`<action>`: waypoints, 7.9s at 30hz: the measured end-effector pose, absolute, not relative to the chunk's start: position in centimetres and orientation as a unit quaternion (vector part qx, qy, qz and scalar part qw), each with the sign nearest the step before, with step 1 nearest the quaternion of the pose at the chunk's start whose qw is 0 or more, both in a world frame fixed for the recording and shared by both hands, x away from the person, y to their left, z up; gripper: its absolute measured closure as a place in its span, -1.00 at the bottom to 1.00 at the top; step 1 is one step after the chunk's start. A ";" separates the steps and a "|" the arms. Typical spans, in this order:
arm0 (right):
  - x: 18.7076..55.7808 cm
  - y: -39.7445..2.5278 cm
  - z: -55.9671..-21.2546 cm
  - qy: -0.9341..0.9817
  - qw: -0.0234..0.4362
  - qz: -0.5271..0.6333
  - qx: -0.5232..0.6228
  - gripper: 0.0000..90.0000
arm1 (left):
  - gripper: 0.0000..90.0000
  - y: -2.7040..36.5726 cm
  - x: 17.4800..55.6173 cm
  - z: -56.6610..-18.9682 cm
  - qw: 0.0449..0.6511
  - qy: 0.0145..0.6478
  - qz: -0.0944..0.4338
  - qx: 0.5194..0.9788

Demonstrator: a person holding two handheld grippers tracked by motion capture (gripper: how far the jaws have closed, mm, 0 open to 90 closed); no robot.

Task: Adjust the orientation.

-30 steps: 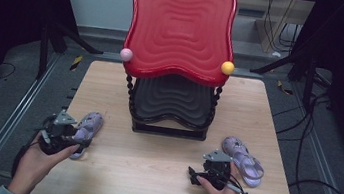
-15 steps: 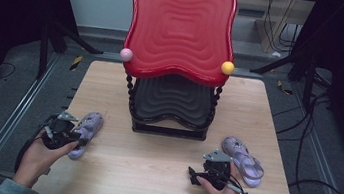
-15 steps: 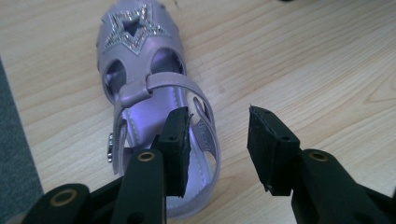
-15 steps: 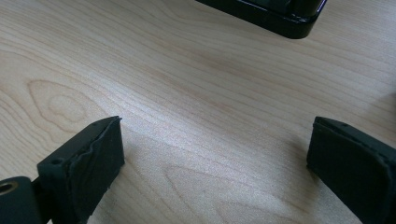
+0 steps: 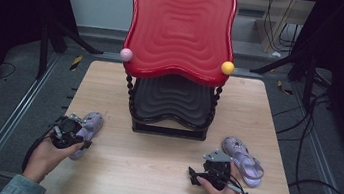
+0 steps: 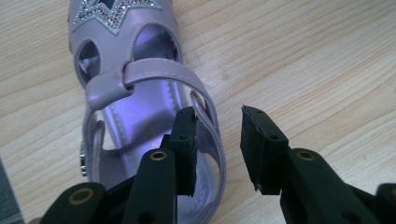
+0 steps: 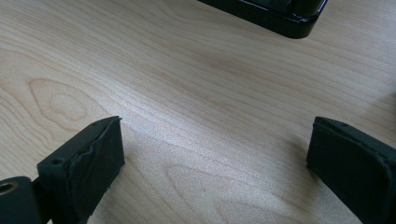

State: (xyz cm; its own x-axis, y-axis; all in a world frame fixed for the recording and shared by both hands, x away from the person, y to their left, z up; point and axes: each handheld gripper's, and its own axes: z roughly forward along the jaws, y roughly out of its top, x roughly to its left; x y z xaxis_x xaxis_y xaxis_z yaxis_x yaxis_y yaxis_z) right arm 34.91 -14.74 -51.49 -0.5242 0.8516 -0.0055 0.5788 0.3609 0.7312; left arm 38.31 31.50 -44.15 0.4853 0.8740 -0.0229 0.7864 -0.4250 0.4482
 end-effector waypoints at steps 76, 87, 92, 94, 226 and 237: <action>34.7 -15.0 -51.5 0.804 0.195 0.348 0.441 -0.91 | 0.21 19.1 36.6 -41.7 0.161 0.349 0.028 0.923; 34.7 -15.0 -51.5 0.804 0.195 0.347 0.441 -0.91 | 0.32 18.3 37.1 -43.1 0.108 0.334 0.015 0.936; 34.7 -15.0 -51.5 0.804 0.195 0.348 0.441 -0.91 | 0.46 18.1 37.3 -43.1 0.096 0.329 0.003 0.939; 34.7 -15.0 -51.5 0.804 0.195 0.348 0.441 -0.91 | 0.47 17.9 37.5 -43.3 0.091 0.327 -0.005 0.941; 34.8 -15.1 -51.5 0.805 0.195 0.350 0.437 -0.91 | 0.82 11.4 40.3 -34.4 0.333 0.388 0.098 0.854; 34.8 -15.1 -51.5 0.805 0.195 0.350 0.436 -0.91 | 0.82 10.8 40.8 -35.1 0.352 0.401 0.126 0.836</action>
